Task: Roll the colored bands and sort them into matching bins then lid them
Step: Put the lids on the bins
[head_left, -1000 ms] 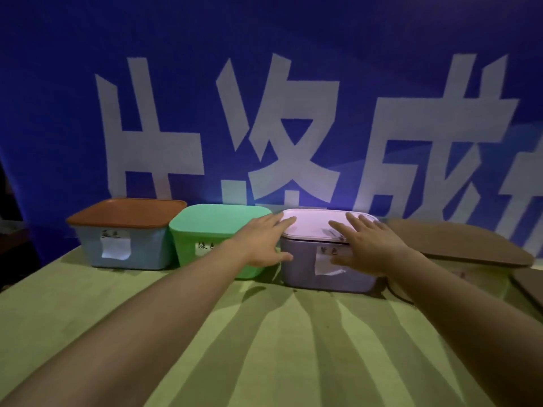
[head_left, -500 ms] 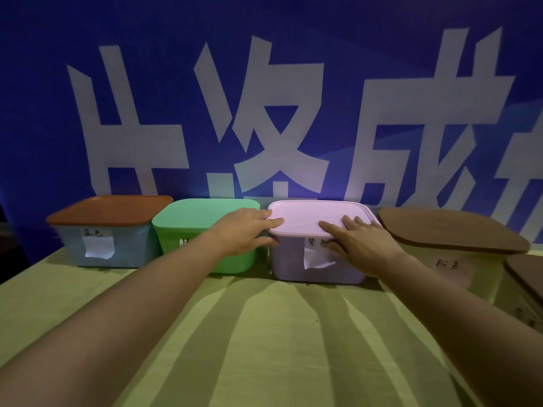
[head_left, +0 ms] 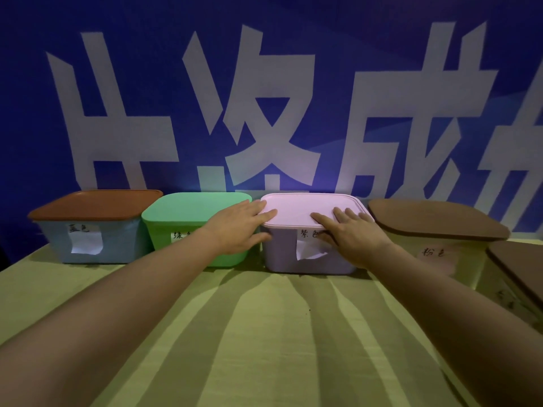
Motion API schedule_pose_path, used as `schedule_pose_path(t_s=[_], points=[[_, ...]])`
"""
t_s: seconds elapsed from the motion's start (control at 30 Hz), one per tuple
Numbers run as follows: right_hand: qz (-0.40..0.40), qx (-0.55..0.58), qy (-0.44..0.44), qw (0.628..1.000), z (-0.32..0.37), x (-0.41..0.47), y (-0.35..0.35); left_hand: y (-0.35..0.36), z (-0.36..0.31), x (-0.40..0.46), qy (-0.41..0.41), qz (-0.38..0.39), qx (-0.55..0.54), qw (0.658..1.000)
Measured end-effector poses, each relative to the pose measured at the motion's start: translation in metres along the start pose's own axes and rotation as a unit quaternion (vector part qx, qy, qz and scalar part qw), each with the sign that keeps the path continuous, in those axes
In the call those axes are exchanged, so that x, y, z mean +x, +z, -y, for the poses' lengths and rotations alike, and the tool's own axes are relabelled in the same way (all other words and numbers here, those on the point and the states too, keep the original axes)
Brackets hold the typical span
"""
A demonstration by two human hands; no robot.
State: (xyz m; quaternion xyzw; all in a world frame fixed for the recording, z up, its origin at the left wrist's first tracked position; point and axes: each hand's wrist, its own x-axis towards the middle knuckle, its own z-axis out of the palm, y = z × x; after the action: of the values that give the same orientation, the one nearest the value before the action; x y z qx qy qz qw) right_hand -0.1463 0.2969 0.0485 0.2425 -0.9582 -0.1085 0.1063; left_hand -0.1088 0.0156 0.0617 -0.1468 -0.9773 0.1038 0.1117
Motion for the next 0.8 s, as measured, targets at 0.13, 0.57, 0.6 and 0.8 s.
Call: schedule_pose_path(t_s=[0.13,0.57,0.6,0.8], points=[[-0.006,0.018,0.001,1.000,0.000,-0.003,0.001,-0.004,-0.001,0.002,0.025,0.020,-0.042,0.999],[-0.034,0.047,-0.002,0.998,0.006,-0.008,0.002,0.004,-0.007,-0.005,0.001,-0.010,-0.061,0.998],[-0.036,0.046,-0.001,0.998,0.006,-0.009,0.002,0.006,-0.007,-0.005,0.000,-0.019,-0.063,0.998],[-0.004,0.048,0.008,0.999,0.003,-0.003,0.002,0.005,-0.005,-0.002,0.012,-0.022,-0.043,0.999]])
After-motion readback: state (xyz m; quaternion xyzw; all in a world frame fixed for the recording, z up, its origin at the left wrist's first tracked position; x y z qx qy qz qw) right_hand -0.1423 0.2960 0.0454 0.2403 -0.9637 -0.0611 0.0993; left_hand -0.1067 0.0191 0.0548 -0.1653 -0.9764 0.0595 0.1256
